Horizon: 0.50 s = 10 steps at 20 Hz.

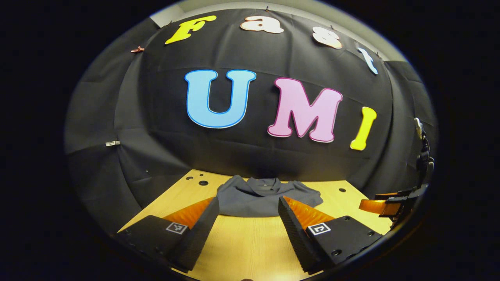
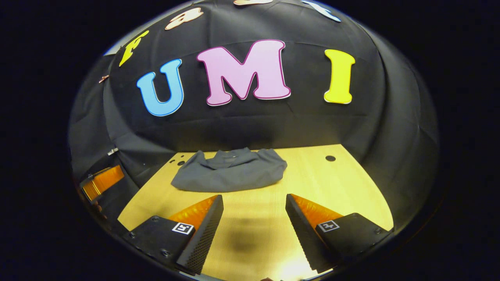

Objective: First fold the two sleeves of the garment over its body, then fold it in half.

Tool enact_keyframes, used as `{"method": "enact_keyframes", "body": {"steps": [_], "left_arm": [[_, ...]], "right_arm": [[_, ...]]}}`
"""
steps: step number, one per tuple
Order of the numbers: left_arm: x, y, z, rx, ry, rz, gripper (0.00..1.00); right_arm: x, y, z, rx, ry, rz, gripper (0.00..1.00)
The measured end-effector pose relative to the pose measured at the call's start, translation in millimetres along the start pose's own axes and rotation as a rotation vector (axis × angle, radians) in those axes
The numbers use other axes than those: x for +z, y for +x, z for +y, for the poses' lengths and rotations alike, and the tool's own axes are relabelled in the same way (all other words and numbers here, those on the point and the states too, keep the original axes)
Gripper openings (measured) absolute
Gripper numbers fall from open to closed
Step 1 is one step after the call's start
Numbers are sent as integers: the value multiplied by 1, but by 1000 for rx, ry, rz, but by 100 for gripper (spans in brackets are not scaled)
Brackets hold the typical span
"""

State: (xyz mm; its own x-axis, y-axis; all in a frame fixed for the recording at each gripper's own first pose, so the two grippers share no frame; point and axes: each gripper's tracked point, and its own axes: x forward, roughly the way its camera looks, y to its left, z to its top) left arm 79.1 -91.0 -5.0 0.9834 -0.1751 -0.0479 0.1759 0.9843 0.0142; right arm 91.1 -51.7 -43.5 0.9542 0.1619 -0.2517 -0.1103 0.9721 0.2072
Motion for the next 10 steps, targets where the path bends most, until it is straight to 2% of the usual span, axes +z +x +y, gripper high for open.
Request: {"method": "enact_keyframes", "body": {"steps": [4,10], "left_arm": [[-17,-52,8,-5,-79,-10,96],[-53,-94,16,12,-95,42,96]], "right_arm": [[-23,-40,7,-13,45,-2,99],[-74,-81,3,-43,49,37,99]]}}
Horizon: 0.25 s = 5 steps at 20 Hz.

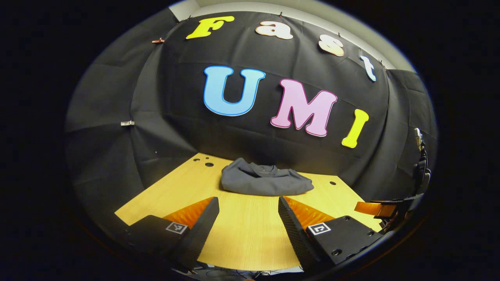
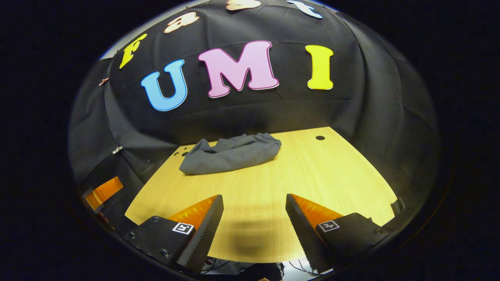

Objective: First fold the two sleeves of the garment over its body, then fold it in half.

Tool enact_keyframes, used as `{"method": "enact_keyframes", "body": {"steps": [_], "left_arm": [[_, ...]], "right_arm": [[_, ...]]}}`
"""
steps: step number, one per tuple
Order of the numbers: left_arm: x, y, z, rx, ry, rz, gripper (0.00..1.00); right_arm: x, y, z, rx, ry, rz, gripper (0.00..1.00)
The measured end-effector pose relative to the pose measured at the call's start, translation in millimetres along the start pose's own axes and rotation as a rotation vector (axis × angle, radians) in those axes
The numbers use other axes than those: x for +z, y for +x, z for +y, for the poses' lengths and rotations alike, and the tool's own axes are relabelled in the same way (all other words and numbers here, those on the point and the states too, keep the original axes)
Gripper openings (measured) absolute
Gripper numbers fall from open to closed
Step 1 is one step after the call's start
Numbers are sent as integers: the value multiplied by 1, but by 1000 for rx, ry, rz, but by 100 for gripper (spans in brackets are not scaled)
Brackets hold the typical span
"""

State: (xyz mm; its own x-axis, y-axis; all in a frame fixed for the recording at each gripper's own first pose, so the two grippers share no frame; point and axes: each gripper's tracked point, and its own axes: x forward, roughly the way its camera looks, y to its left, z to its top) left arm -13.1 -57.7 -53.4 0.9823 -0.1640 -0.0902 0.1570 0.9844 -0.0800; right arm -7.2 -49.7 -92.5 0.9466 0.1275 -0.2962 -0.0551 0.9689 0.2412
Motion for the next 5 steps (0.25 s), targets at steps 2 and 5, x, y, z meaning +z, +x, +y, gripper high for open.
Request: {"method": "enact_keyframes", "body": {"steps": [2,5], "left_arm": [[-4,-8,-2,1,-11,-1,96],[-7,-9,-11,-19,-4,10,96]], "right_arm": [[-7,-6,1,-1,-9,4,99],[-22,-15,12,26,-35,20,99]]}}
